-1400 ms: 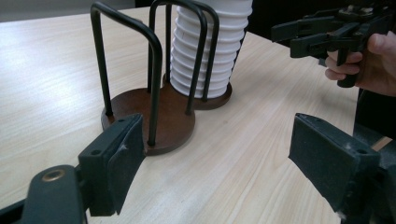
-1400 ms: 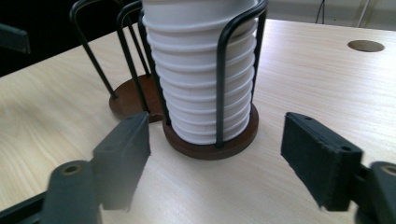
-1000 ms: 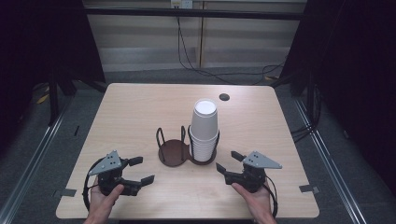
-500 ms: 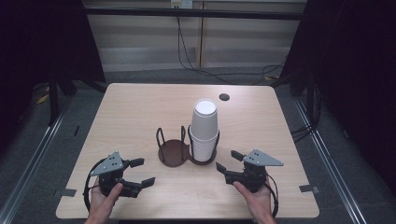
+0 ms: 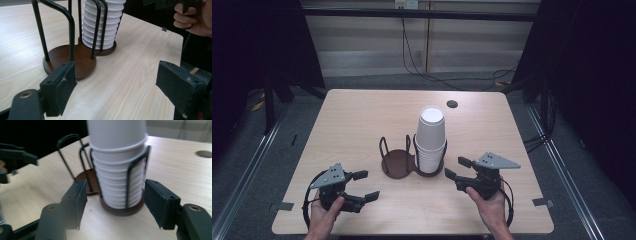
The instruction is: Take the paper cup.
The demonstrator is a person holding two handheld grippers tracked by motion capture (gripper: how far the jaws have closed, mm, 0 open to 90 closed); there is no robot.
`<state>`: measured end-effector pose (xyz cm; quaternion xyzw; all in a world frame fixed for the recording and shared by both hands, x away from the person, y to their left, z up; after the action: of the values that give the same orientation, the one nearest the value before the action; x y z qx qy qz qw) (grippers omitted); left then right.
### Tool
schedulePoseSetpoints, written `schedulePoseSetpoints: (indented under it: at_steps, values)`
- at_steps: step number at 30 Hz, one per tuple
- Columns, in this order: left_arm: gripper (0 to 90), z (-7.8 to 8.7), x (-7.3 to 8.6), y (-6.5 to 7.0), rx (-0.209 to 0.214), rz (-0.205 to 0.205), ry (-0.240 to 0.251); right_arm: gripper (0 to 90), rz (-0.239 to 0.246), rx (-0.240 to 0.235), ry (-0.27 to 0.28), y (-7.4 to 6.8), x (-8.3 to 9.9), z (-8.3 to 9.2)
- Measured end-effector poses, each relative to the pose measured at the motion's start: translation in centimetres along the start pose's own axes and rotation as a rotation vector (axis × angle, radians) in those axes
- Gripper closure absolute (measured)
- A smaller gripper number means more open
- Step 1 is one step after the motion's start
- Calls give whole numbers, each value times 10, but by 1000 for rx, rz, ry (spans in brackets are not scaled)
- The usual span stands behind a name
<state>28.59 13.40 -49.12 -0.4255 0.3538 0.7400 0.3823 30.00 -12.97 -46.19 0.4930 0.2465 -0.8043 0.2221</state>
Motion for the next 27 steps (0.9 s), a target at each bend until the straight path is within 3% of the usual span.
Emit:
schedulePoseSetpoints:
  at_steps: [8,15,18,24,27]
  values:
    - [162,1,0,-1,0,-3,2,243,21,-66,-22,-10,-9,-6]
    - [163,1,0,1,8,-2,-1,221,26,-82,-11,-8,-26,-6]
    - [163,1,0,1,7,-4,-3,220,-2,-99,13,-7,-31,-6]
    - [162,1,1,1,4,-5,-7,206,3,-105,10,-6,-39,-4]
    - [163,0,1,1,5,-2,-9,194,33,-103,2,-6,-49,-5]
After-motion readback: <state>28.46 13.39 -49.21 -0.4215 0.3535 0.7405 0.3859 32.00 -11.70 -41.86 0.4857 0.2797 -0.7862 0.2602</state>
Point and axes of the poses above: each handheld gripper's, and its own axes: z roughly backward along the jaws, x roughly out of its underside, y roughly to its right, the point moved 10 cm from there along -z, roughly forward along the jaws
